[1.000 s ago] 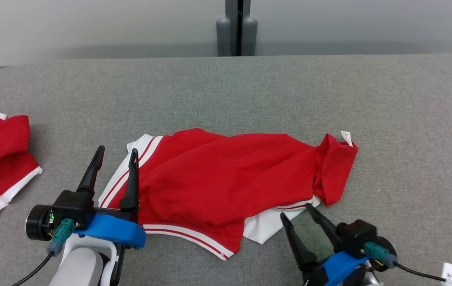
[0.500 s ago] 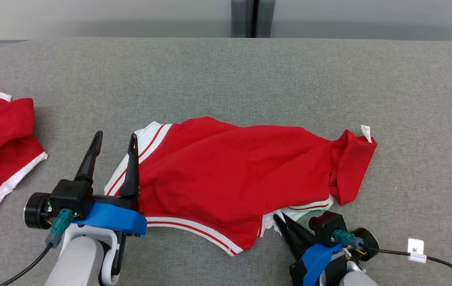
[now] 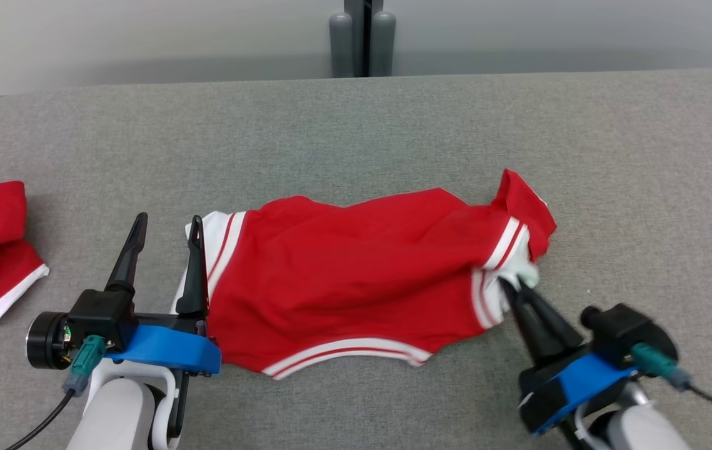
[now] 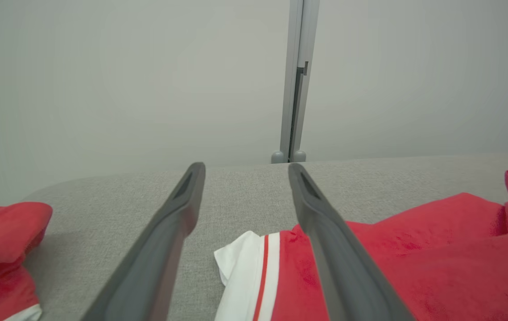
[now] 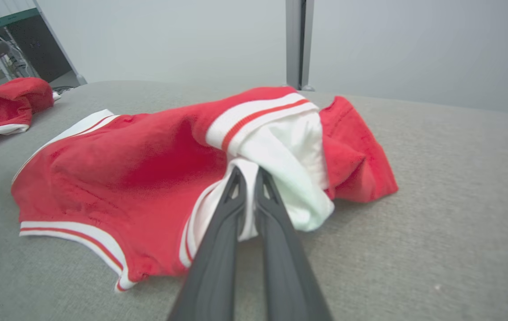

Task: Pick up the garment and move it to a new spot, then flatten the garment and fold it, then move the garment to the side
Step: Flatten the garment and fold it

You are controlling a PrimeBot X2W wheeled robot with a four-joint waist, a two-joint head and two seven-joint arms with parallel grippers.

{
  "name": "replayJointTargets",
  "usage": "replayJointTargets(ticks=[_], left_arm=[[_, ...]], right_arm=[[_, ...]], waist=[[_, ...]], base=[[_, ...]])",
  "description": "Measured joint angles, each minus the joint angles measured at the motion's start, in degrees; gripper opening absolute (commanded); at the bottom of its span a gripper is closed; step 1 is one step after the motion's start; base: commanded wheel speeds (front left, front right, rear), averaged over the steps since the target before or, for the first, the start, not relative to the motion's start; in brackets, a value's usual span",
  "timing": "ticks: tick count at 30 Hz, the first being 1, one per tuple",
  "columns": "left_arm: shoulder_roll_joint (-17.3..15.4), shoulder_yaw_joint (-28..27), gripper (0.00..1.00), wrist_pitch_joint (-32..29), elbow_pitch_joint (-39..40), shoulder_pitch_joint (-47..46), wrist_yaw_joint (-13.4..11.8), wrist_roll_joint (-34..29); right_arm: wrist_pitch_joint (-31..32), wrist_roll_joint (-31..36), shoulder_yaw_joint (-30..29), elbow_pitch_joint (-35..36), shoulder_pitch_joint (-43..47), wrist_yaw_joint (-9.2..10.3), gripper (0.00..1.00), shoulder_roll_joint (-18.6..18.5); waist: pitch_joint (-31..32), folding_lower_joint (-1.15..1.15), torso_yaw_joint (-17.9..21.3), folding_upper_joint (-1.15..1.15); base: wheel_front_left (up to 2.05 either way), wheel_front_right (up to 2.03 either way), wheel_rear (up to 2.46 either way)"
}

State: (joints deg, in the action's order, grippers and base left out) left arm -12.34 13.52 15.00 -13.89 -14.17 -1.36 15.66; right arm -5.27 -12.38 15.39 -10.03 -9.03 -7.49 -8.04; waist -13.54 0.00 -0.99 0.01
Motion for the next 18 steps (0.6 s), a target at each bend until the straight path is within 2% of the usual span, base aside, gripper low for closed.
replayJointTargets(ticks=[1, 2, 4, 9, 13, 18], left_arm=[[0.04, -0.20, 1.00, 0.00, 0.05, 0.08, 0.07, -0.09], [0.04, -0.20, 1.00, 0.00, 0.05, 0.08, 0.07, -0.09], [0.08, -0.48, 1.00, 0.00, 0.14, 0.09, 0.05, -0.23], [0.31, -0.80, 1.00, 0.00, 0.30, 0.11, 0.12, -0.65], [0.43, -0.80, 1.00, 0.00, 0.37, 0.02, 0.36, -1.12], [0.78, -0.64, 1.00, 0.00, 0.20, -0.67, 0.85, -1.46]], right_arm=[[0.46, 0.30, -2.76, 3.19, 0.41, 0.00, 0.00, -0.45], [0.46, 0.30, -2.76, 3.19, 0.41, 0.00, 0.00, -0.45], [0.75, 0.51, -6.57, 5.94, 0.80, 0.00, 0.00, -0.76], [2.09, 0.89, -17.61, 8.24, 1.04, 0.00, 0.00, -1.64], [3.23, 0.76, -23.90, 5.39, -0.42, 0.00, 0.00, -2.64], [2.79, 0.00, -27.18, -2.79, -3.01, 0.00, 0.00, -3.47]], waist=[[0.02, 0.00, 0.55, 0.00], [0.02, 0.00, 0.55, 0.00], [-0.10, 0.00, 1.01, 0.00], [-0.58, -0.01, 1.83, 0.00], [-1.31, 0.00, 2.16, 0.00], [-2.14, 0.00, 1.69, 0.00]], base=[[0.00, 0.00, 0.00], [0.00, 0.00, 0.00], [0.00, 0.00, 0.00], [0.00, 0.00, 0.00], [0.00, 0.00, 0.00], [0.00, 0.00, 0.00]])
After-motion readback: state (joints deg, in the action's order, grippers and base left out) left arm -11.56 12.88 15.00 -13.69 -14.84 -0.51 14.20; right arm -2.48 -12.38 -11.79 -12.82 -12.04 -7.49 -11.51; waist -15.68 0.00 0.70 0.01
